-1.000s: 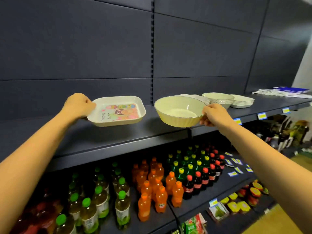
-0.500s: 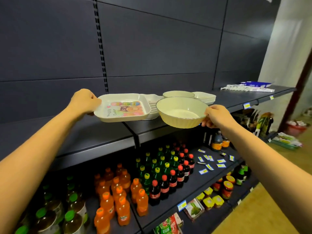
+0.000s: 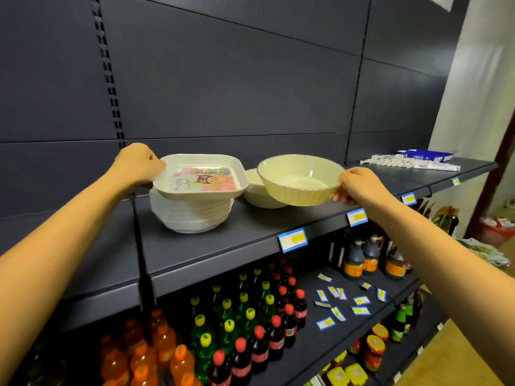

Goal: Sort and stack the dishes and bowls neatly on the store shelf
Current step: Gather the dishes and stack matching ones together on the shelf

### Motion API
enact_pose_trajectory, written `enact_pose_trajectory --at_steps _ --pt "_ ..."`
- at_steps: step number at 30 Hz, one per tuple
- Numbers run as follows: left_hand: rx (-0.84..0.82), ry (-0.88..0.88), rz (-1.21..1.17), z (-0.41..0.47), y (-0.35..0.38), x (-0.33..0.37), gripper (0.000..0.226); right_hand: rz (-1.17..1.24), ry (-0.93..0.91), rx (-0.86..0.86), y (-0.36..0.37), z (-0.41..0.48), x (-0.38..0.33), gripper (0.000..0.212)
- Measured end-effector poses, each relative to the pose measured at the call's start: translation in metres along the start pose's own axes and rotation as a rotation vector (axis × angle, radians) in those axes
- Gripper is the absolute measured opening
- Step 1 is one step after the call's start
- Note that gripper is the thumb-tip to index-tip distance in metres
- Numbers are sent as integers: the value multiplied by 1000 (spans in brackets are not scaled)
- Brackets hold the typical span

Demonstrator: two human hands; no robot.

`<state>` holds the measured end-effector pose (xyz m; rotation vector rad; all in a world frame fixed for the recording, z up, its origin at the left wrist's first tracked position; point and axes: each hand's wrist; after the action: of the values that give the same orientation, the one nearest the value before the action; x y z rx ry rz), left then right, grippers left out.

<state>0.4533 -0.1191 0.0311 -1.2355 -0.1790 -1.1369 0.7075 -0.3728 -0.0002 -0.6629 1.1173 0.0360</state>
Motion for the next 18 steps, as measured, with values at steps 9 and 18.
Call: enact_pose_trajectory --at_steps 9,18 --pt "64 -44 44 27 7 7 18 -9 6 -37 46 102 -1 27" --pt "115 -143 77 17 14 23 19 -320 -95 -133 78 145 16 31"
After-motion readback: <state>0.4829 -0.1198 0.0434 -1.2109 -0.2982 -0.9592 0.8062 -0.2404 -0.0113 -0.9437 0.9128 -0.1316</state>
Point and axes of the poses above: each hand's wrist, its own z-axis towards the middle knuckle, its own y-axis out of the palm, x = y × z, and after that the axes turned 6 degrees about -z, right-handed
